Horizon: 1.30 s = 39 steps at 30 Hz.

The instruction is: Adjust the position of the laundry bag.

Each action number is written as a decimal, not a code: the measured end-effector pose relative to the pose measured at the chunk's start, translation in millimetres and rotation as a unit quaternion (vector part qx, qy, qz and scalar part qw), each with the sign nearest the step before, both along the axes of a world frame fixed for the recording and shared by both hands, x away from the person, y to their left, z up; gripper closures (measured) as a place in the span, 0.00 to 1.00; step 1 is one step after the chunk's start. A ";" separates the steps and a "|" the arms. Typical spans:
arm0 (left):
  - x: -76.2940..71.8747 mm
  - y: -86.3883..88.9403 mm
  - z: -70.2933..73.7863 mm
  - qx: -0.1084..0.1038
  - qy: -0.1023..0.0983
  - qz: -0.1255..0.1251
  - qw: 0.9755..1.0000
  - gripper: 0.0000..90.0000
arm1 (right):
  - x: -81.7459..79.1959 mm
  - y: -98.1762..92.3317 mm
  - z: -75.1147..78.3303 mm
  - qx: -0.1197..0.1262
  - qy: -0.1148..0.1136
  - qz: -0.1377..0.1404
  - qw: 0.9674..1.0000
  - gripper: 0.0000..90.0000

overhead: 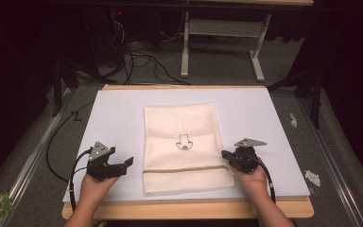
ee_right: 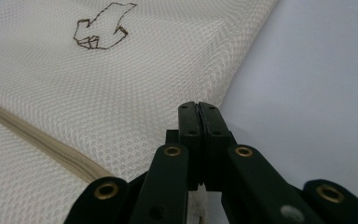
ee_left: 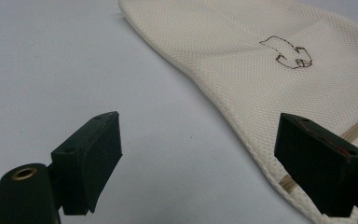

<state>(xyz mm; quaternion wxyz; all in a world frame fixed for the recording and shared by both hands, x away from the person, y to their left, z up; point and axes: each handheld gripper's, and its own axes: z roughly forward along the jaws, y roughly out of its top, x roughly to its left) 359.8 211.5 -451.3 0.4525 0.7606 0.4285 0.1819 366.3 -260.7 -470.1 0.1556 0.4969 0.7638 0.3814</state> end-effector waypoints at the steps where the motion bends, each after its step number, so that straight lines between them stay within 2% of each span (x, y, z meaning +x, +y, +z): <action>1: -0.2 0.5 1.3 -0.005 0.000 0.000 1.000 0.18 | -0.6 -6.4 0.3 -0.004 -0.003 -0.006 1.000 1.00; 6: 2.1 -2.5 0.6 -0.019 0.008 -0.002 1.000 0.20 | -1.3 -20.8 2.6 -0.016 -0.009 -0.018 1.000 1.00; 7: 3.9 -9.5 -2.0 -0.037 0.020 -0.008 0.999 0.23 | -1.2 -23.6 2.9 -0.017 -0.009 -0.022 1.000 1.00; 9: 6.5 -23.7 -6.2 -0.046 0.040 -0.009 0.998 0.29 | -0.4 -29.2 3.4 -0.020 -0.011 -0.030 0.999 1.00; 10: 6.5 -23.7 -6.2 -0.046 0.040 -0.009 0.998 0.32 | 0.0 -32.0 3.6 -0.023 -0.012 -0.033 0.999 1.00; 11: 9.7 -43.5 -9.8 -0.044 0.056 -0.020 0.997 0.33 | 0.5 -34.6 3.6 -0.026 -0.015 -0.036 0.999 1.00; 13: 12.2 -62.9 -12.4 -0.041 0.063 -0.043 0.996 0.36 | 0.4 -38.7 3.6 -0.027 -0.016 -0.039 0.999 1.00; 14: 12.2 -62.9 -12.4 -0.041 0.063 -0.043 0.996 0.38 | -0.2 -39.9 3.7 -0.027 -0.014 -0.041 0.999 1.00; 17: 14.3 -92.8 -18.1 -0.022 0.075 -0.071 0.994 0.44 | -1.0 -42.9 3.8 -0.033 -0.014 -0.039 0.999 1.00; 18: 14.3 -92.8 -18.1 -0.022 0.075 -0.071 0.994 0.48 | -1.0 -42.9 3.8 -0.033 -0.014 -0.039 0.999 1.00; 19: 15.4 -103.6 -21.0 -0.022 0.079 -0.082 0.993 0.51 | -1.0 -43.7 2.9 -0.031 -0.016 -0.037 0.999 1.00; 20: 16.1 -108.8 -22.0 -0.011 0.077 -0.084 0.993 0.55 | -1.1 -43.9 2.9 -0.032 -0.015 -0.036 0.999 1.00; 21: 16.1 -108.8 -22.0 -0.011 0.077 -0.084 0.993 0.57 | -1.1 -43.9 2.9 -0.032 -0.015 -0.036 0.999 1.00; 22: 18.3 -118.1 -23.9 0.011 0.082 -0.075 0.994 0.60 | -1.3 -43.6 3.3 -0.034 -0.015 -0.035 0.999 1.00; 24: 19.6 -124.5 -25.1 0.029 0.074 -0.066 0.995 0.65 | -2.3 -43.1 3.4 -0.036 -0.018 -0.033 0.999 1.00; 26: 19.9 -126.8 -25.6 0.037 0.068 -0.067 0.995 0.80 | -4.2 -43.9 3.5 -0.035 -0.017 -0.032 0.999 1.00; 27: 21.1 -131.6 -27.0 0.054 0.062 -0.068 0.994 0.85 | -5.1 -45.0 3.4 -0.034 -0.017 -0.033 0.999 1.00; 30: 24.4 -136.4 -26.6 0.075 0.050 -0.073 0.993 0.97 | -8.0 -48.4 2.8 -0.023 -0.016 -0.033 0.999 1.00; 34: 31.8 -135.3 -25.8 0.082 0.041 -0.065 0.994 0.99 | -11.4 -47.8 1.0 -0.019 -0.014 -0.027 0.999 1.00; 35: 39.3 -131.5 -25.0 0.073 0.037 -0.049 0.995 0.98 | -12.1 -46.5 0.5 -0.018 -0.013 -0.024 0.999 0.99; 36: 42.8 -130.0 -25.1 0.068 0.039 -0.044 0.996 0.98 | -12.7 -44.6 0.0 -0.019 -0.014 -0.020 1.000 0.98; 38: 44.7 -129.1 -25.5 0.064 0.041 -0.042 0.996 0.97 | -14.1 -40.9 -0.4 -0.026 -0.018 -0.016 0.999 0.92; 39: 43.1 -128.6 -25.2 0.064 0.035 -0.038 0.997 0.91 | -15.2 -40.8 0.3 -0.026 -0.022 -0.015 0.999 0.89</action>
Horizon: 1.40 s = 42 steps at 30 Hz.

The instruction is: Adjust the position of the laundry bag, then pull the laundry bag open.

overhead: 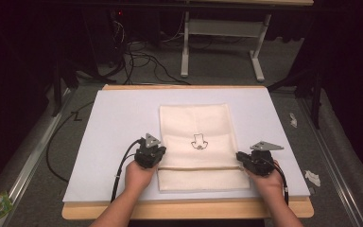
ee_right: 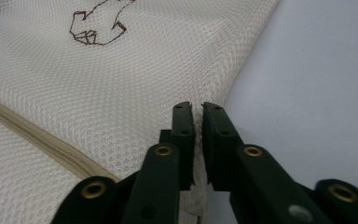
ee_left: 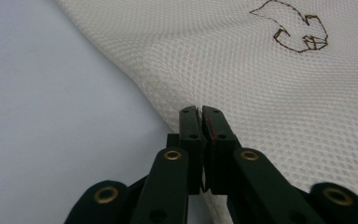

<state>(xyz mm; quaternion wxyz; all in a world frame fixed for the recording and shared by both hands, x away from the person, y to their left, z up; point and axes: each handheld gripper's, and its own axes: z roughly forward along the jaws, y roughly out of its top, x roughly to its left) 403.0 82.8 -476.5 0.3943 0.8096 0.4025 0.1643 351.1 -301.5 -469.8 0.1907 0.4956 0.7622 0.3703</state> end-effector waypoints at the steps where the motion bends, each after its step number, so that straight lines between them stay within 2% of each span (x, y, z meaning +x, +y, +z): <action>1: -2.0 0.8 1.4 -0.007 -0.002 -0.001 1.000 0.81 | -1.9 -0.6 1.8 0.004 -0.003 -0.001 1.000 0.86; 3: -6.8 4.1 6.4 -0.035 -0.005 -0.004 0.999 0.67 | -7.3 -3.6 6.9 0.011 -0.014 -0.008 1.000 0.79; 4: -9.9 5.8 9.6 -0.043 -0.013 -0.002 0.999 0.61 | -10.5 -6.0 9.7 0.016 -0.019 -0.008 1.000 0.76; 5: -9.9 5.8 9.6 -0.043 -0.013 -0.002 0.999 0.56 | -10.5 -6.0 9.7 0.016 -0.019 -0.008 1.000 0.76; 6: -16.2 9.0 14.6 -0.050 -0.033 -0.004 0.998 0.52 | -16.7 -11.2 13.9 0.019 -0.027 -0.018 0.999 0.70; 7: -18.6 11.1 16.5 -0.047 -0.037 -0.006 0.998 0.51 | -19.6 -14.0 15.2 0.019 -0.031 -0.023 0.999 0.67; 9: -21.1 14.3 17.4 -0.056 -0.033 -0.011 0.998 0.46 | -24.9 -20.0 17.2 0.019 -0.031 -0.028 0.999 0.65; 15: -24.3 22.0 17.4 -0.050 -0.036 -0.016 0.998 0.38 | -44.9 -39.0 21.4 0.031 -0.023 -0.041 0.998 0.70; 16: -24.7 23.1 16.8 -0.049 -0.036 -0.018 0.998 0.37 | -49.1 -40.9 20.7 0.035 -0.015 -0.045 0.998 0.75; 17: -25.0 23.7 16.2 -0.048 -0.037 -0.018 0.998 0.37 | -52.9 -41.9 20.3 0.034 -0.010 -0.047 0.998 0.84; 18: -25.3 24.3 16.2 -0.049 -0.038 -0.018 0.998 0.37 | -55.7 -41.8 20.5 0.030 -0.011 -0.044 0.999 0.95; 19: -25.8 25.3 17.2 -0.048 -0.037 -0.018 0.998 0.36 | -56.7 -40.3 21.5 0.027 -0.011 -0.040 0.999 1.00; 21: -27.9 26.9 20.2 -0.055 -0.041 -0.015 0.998 0.36 | -55.7 -33.7 23.2 0.029 -0.008 -0.030 0.999 1.00; 25: -32.2 26.3 24.0 -0.056 -0.052 -0.023 0.997 0.36 | -52.0 -12.6 14.2 -0.002 0.013 -0.004 1.000 1.00; 26: -32.5 25.8 24.3 -0.055 -0.052 -0.024 0.997 0.36 | -51.0 -7.0 12.5 -0.006 0.012 0.009 1.000 1.00; 27: -32.5 25.8 24.3 -0.055 -0.052 -0.024 0.997 0.36 | -51.0 -7.0 12.5 -0.006 0.012 0.009 1.000 1.00; 28: -33.5 24.9 24.7 -0.058 -0.053 -0.023 0.997 0.36 | -50.0 5.4 13.0 -0.007 0.005 0.036 0.999 1.00; 29: -34.2 24.3 25.2 -0.058 -0.054 -0.023 0.997 0.36 | -49.8 9.5 15.0 -0.004 0.001 0.042 0.999 1.00; 32: -36.8 22.5 26.2 -0.057 -0.057 -0.030 0.996 0.36 | -48.7 8.7 20.4 0.001 -0.019 0.031 0.999 1.00; 35: -38.3 22.3 26.1 -0.052 -0.057 -0.033 0.996 0.36 | -45.5 -5.2 16.7 -0.004 -0.010 0.012 1.000 0.99; 38: -39.1 24.1 24.6 -0.061 -0.055 -0.030 0.996 0.36 | -43.8 -17.1 13.6 -0.004 -0.001 -0.002 1.000 0.97; 40: -39.4 25.2 22.8 -0.063 -0.052 -0.028 0.996 0.36 | -41.7 -21.6 11.4 0.007 0.009 -0.005 1.000 0.93; 42: -39.6 26.0 21.8 -0.063 -0.052 -0.026 0.996 0.36 | -38.8 -23.4 8.3 0.029 0.024 -0.007 0.999 0.88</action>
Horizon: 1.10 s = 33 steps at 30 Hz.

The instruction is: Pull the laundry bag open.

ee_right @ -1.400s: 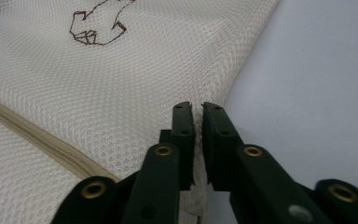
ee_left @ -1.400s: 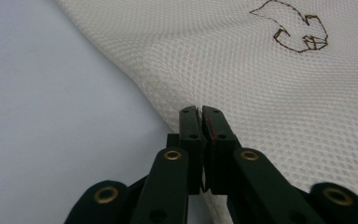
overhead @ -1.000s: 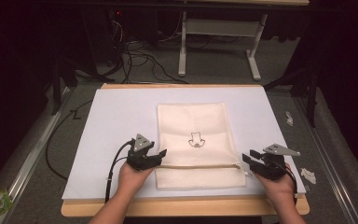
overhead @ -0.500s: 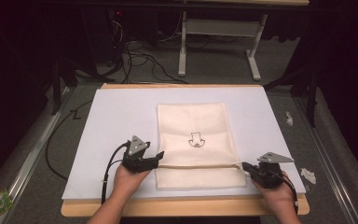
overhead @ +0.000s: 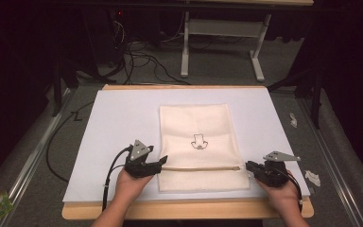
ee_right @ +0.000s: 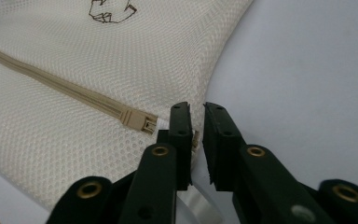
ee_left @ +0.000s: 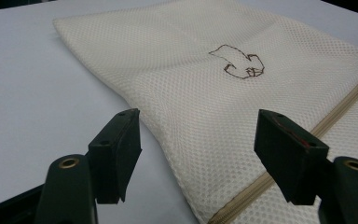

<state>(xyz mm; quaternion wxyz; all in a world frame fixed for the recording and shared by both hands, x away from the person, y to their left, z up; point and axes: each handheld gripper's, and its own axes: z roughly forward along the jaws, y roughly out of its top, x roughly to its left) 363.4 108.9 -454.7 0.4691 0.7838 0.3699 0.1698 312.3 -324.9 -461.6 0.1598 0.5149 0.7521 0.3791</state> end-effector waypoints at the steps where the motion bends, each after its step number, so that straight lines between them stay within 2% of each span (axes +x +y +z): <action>1: 0.0 0.0 0.0 0.000 0.000 0.000 1.000 0.36 | 1.7 -0.2 -1.8 0.002 0.004 0.001 1.000 0.84; 3: -0.8 0.5 0.4 -0.002 -0.002 0.002 1.000 0.36 | 4.1 2.0 -4.9 0.005 0.013 0.004 1.000 0.78; 5: -1.1 0.4 0.4 -0.004 -0.003 0.001 1.000 0.36 | 5.4 5.0 -7.7 -0.003 0.021 0.007 1.000 0.76; 7: -1.3 0.4 0.4 -0.004 -0.003 0.004 1.000 0.36 | 5.7 6.0 -9.0 -0.010 0.024 0.006 1.000 0.76; 10: -1.7 -1.1 1.0 -0.016 0.007 -0.001 1.000 0.36 | 6.0 7.4 -12.1 -0.007 0.035 0.008 0.999 0.78; 15: -2.7 -2.1 3.0 -0.021 0.011 -0.005 1.000 0.36 | 4.8 12.0 -11.4 -0.023 0.029 0.007 0.999 0.88; 19: -4.6 -3.2 5.9 -0.016 0.017 -0.009 1.000 0.37 | 3.8 15.2 -8.9 -0.041 0.028 0.016 0.999 0.92; 24: -6.2 -6.8 5.1 -0.007 0.024 -0.016 1.000 0.38 | 3.1 15.0 -6.8 -0.037 0.024 0.019 0.999 0.94; 33: -9.3 -15.6 3.7 -0.014 0.034 -0.032 0.999 0.37 | 1.1 17.0 -1.3 -0.036 0.017 0.014 0.999 0.94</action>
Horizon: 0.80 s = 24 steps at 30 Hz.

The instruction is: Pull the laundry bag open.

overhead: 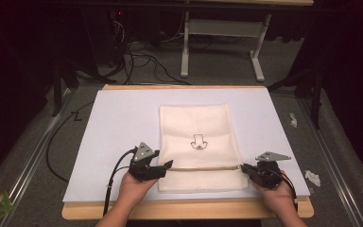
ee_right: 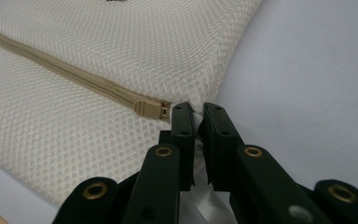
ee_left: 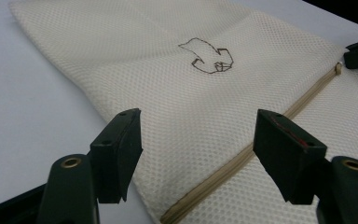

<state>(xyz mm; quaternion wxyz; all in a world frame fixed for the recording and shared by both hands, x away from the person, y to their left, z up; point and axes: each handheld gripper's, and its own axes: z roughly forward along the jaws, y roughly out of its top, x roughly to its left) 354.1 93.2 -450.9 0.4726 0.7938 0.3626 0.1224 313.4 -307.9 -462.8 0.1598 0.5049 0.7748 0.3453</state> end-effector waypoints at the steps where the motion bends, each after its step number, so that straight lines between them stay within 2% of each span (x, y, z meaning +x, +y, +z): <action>1: -0.9 -2.2 0.3 -0.002 0.000 -0.002 1.000 0.36 | 0.0 -0.4 0.2 0.004 0.001 -0.001 1.000 0.94; 6: -4.8 -13.8 2.4 -0.012 -0.007 -0.015 1.000 0.36 | -0.3 -3.3 2.4 0.022 -0.007 0.005 1.000 0.94; 12: -2.9 -33.7 -0.7 -0.003 -0.009 -0.027 1.000 0.37 | -1.3 -3.9 5.8 0.027 -0.016 0.012 0.999 0.94; 15: -3.2 -40.6 -2.4 -0.008 -0.007 -0.030 1.000 0.37 | -1.6 -4.5 7.2 0.030 -0.022 0.018 0.999 0.95; 24: -10.0 -87.6 -9.1 -0.024 0.005 -0.076 0.997 0.42 | -2.5 -4.0 9.1 0.033 -0.032 0.021 0.999 0.95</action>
